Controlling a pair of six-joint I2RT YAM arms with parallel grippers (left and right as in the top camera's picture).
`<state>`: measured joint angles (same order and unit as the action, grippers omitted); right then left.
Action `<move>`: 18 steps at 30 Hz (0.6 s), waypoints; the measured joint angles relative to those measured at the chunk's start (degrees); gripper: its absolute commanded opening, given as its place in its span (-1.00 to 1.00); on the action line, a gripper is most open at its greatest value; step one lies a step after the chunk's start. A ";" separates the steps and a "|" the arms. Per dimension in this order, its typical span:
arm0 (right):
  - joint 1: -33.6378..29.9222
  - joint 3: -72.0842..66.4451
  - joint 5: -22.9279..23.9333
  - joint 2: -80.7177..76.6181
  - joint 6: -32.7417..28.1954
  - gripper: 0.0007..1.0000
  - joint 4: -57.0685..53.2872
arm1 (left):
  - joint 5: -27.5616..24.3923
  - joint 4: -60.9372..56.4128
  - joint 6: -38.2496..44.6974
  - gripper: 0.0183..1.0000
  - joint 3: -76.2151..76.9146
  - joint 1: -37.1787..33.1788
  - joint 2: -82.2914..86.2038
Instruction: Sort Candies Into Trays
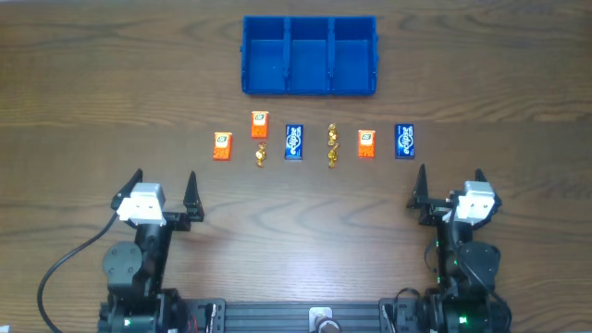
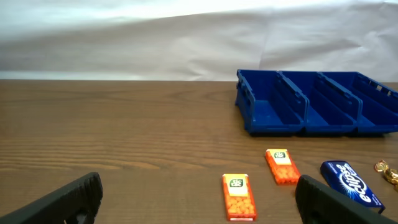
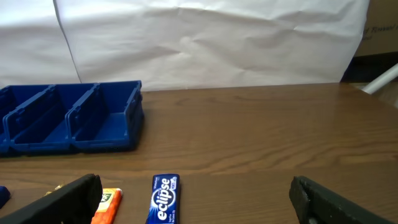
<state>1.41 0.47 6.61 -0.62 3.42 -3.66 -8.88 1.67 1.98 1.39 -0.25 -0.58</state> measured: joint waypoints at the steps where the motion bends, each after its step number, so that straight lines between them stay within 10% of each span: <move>1: 0.00 0.00 0.00 0.00 0.00 1.00 0.00 | 0.00 0.00 0.00 1.00 0.00 0.00 0.00; 18: 0.00 0.00 -0.22 0.02 0.00 1.00 0.02 | -5.88 17.00 -2.89 1.00 22.58 0.00 -19.30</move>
<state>1.41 0.47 6.39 -0.60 3.42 -3.64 -14.76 18.68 -0.91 23.97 -0.25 -19.88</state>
